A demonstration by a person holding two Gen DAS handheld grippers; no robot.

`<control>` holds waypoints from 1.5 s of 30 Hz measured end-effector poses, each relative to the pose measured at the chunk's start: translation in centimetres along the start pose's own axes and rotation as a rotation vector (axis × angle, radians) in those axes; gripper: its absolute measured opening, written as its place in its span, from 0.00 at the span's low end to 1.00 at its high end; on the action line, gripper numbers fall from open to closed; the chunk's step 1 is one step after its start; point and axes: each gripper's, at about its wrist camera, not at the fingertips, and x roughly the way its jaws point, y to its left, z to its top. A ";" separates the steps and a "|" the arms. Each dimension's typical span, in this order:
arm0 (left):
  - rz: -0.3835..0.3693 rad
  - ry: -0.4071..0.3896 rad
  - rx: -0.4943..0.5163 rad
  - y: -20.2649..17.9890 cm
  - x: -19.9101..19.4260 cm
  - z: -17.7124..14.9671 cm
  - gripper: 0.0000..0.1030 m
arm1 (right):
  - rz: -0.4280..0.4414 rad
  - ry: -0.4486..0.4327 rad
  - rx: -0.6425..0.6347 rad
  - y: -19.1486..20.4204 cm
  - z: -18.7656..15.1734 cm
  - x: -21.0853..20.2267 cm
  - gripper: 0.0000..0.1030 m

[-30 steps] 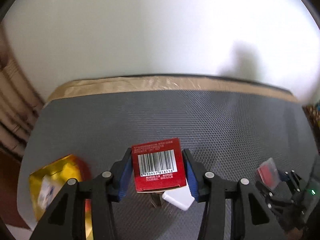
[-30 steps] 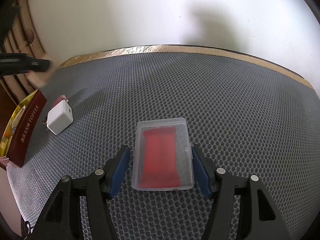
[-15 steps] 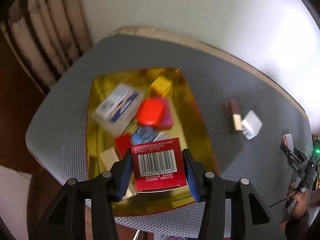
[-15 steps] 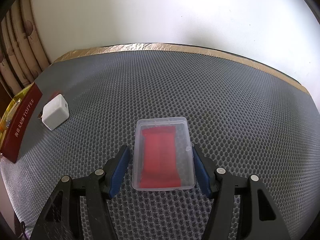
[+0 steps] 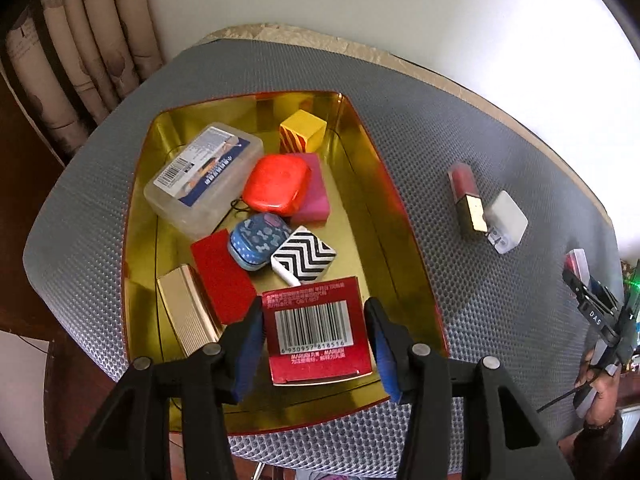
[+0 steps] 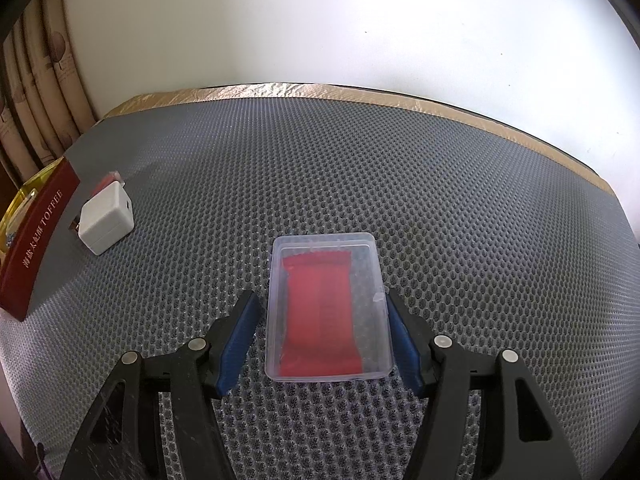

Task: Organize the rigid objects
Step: 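Open the left tool and lift it away from the tin, then carry the clear box with red contents into the tin and open the right tool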

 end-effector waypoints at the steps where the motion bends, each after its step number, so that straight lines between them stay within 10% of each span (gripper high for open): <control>1: 0.003 -0.010 0.005 0.0 -0.1 -0.1 0.50 | 0.000 0.001 -0.001 0.0 0.0 0.0 0.59; 9: 0.046 -0.010 0.024 0.2 -0.6 -0.6 0.63 | -0.005 0.004 -0.009 0.1 0.0 0.0 0.60; 13: 0.013 -0.179 -0.074 1.6 -4.3 -1.9 0.63 | -0.005 0.003 -0.008 0.2 0.0 0.0 0.60; 22: 0.256 -0.417 -0.154 3.5 -9.4 -9.7 0.63 | -0.006 -0.005 0.015 -0.7 0.1 -0.2 0.51; 33: 0.258 -0.369 -0.154 4.6 -8.6 -11.5 0.63 | 0.009 0.030 0.050 -0.3 0.2 -2.0 0.48; 45: 0.115 -0.253 -0.230 5.9 -7.2 -11.5 0.63 | 0.374 0.011 -0.022 13.7 7.3 -7.6 0.49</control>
